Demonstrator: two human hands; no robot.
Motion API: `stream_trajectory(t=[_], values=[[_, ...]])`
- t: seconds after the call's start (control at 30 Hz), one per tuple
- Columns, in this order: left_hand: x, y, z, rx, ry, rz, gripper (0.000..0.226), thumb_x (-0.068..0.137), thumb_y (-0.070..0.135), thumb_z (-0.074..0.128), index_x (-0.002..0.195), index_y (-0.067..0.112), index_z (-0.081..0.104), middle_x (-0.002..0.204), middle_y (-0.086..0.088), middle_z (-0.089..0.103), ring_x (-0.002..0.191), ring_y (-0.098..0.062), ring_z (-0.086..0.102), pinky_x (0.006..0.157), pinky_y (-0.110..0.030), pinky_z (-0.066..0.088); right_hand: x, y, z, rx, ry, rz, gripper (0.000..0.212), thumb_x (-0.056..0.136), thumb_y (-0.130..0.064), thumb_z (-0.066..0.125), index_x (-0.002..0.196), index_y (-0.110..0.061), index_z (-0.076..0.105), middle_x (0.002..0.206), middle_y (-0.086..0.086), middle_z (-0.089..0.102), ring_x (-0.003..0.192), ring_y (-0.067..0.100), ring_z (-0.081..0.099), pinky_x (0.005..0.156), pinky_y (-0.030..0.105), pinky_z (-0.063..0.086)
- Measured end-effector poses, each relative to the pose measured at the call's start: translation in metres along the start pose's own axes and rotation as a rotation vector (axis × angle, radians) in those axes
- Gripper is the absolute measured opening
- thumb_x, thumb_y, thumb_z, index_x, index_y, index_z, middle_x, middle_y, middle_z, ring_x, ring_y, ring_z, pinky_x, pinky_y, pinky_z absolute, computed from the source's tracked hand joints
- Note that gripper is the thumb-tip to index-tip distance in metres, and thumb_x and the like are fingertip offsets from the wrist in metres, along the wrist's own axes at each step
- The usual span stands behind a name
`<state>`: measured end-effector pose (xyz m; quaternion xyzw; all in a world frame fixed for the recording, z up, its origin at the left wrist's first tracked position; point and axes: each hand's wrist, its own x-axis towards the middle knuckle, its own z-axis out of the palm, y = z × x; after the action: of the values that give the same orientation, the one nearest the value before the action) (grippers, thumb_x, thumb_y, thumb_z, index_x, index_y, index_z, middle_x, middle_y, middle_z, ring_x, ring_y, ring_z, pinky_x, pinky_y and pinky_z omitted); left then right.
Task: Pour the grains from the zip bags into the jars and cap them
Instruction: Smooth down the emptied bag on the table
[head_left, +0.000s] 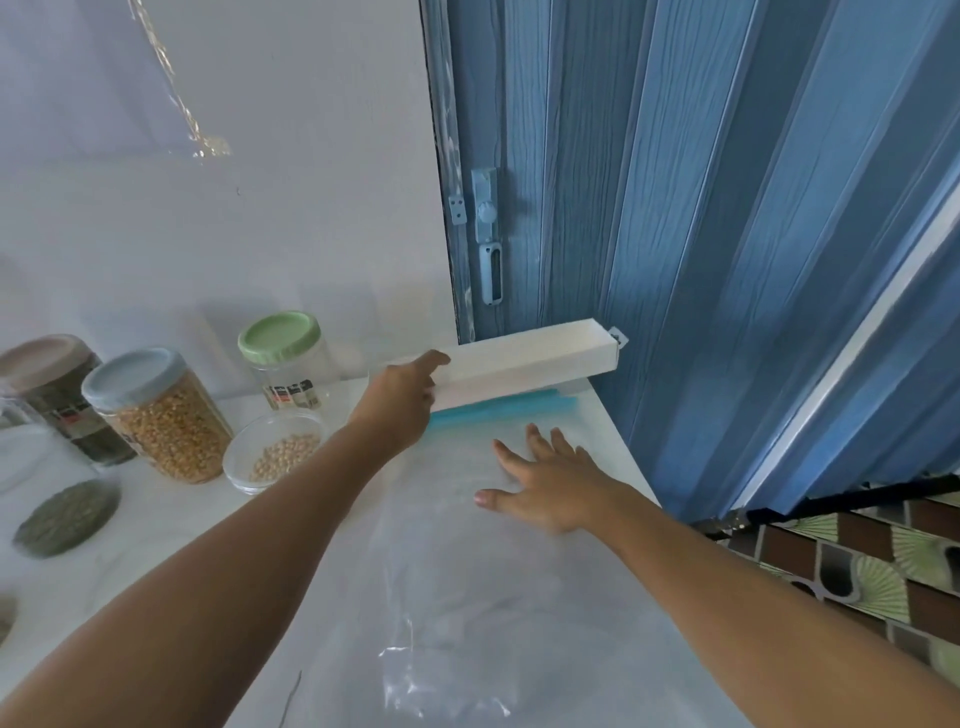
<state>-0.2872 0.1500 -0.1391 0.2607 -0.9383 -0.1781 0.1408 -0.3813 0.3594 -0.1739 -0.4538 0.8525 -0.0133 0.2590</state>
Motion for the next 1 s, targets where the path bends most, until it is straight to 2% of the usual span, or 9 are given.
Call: stream_trajectory(t=[0.27,0.37,0.43,0.53,0.63,0.7,0.77,0.87,1.0], values=[[-0.016,-0.016,0.023,0.01,-0.115,-0.096,0.049,0.101,0.003,0.048,0.14,0.031,0.055,0.114,-0.009,0.069,0.105,-0.031,0.065,0.091,-0.043,0.056,0.009,-0.003,0.003,0.032,0.047,-0.009,0.093,0.09,-0.086,0.035,0.164,-0.041,0.001,0.171,0.009,-0.021,0.158,0.034,-0.017,0.127,0.053,-0.004],[-0.017,-0.018,0.022,0.009,-0.132,-0.1,0.05,0.101,0.004,0.05,0.143,0.03,0.054,0.116,-0.01,0.069,0.108,-0.033,0.064,0.094,-0.043,0.055,0.007,-0.005,-0.004,0.034,0.131,-0.018,0.092,0.09,-0.084,0.04,0.165,-0.037,0.014,0.173,0.013,-0.005,0.159,0.035,-0.006,0.128,0.053,0.002],[-0.018,-0.014,0.019,0.044,-0.16,-0.094,0.054,0.101,0.007,0.052,0.15,0.027,0.045,0.127,-0.012,0.066,0.119,-0.036,0.059,0.101,-0.044,0.05,0.002,-0.009,-0.011,0.019,0.175,-0.027,0.085,0.092,-0.082,0.04,0.162,-0.036,0.026,0.172,0.013,0.008,0.159,0.032,0.002,0.128,0.053,0.002],[-0.036,0.003,0.005,0.111,-0.124,-0.035,0.069,0.104,0.029,0.059,0.162,0.023,0.023,0.157,-0.013,0.042,0.145,-0.037,0.037,0.119,-0.049,0.034,-0.009,-0.015,-0.029,0.005,0.207,-0.028,0.076,0.096,-0.08,0.031,0.16,-0.039,0.033,0.171,0.009,0.018,0.158,0.027,0.009,0.127,0.051,0.003],[-0.083,0.028,-0.019,-0.14,-0.111,0.017,0.07,0.104,0.055,0.049,0.163,0.03,0.021,0.166,0.001,0.028,0.154,-0.022,0.025,0.124,-0.044,0.026,-0.033,-0.018,-0.045,0.041,0.181,-0.074,0.073,0.096,-0.081,0.025,0.159,-0.044,0.032,0.17,0.007,0.024,0.157,0.028,0.016,0.125,0.047,0.014],[-0.122,0.04,-0.029,-0.227,-0.268,0.034,0.078,0.096,0.074,0.041,0.163,0.04,0.019,0.168,0.015,0.019,0.155,-0.01,0.017,0.125,-0.041,0.022,-0.053,-0.017,-0.044,0.08,0.111,-0.104,0.075,0.094,-0.083,0.024,0.16,-0.046,0.028,0.171,0.006,0.02,0.159,0.027,0.012,0.126,0.044,0.013],[-0.15,0.038,-0.025,-0.176,-0.458,0.031,0.09,0.085,0.087,0.035,0.163,0.05,0.008,0.166,0.029,0.0,0.154,0.001,-0.003,0.126,-0.041,0.008,-0.068,-0.014,-0.033,0.079,0.013,-0.093,0.081,0.09,-0.087,0.024,0.162,-0.049,0.016,0.174,0.001,0.004,0.161,0.024,-0.004,0.128,0.045,0.003],[-0.167,0.021,-0.001,-0.034,-0.584,0.049,0.104,0.076,0.1,0.032,0.16,0.054,-0.006,0.166,0.026,-0.02,0.153,-0.002,-0.024,0.129,-0.045,-0.004,-0.074,-0.005,-0.003,0.023,-0.089,-0.077,0.098,0.081,-0.097,0.02,0.163,-0.047,-0.001,0.173,-0.003,-0.014,0.158,0.023,-0.02,0.128,0.048,-0.006],[-0.175,0.008,0.026,0.112,-0.607,0.05,0.116,0.069,0.106,0.029,0.16,0.049,-0.015,0.165,0.02,-0.03,0.152,-0.012,-0.032,0.129,-0.045,-0.008,-0.072,0.008,0.035,-0.047,-0.043,-0.122,0.105,0.079,-0.098,0.019,0.162,-0.042,-0.014,0.169,-0.003,-0.028,0.156,0.025,-0.028,0.128,0.05,-0.008]])
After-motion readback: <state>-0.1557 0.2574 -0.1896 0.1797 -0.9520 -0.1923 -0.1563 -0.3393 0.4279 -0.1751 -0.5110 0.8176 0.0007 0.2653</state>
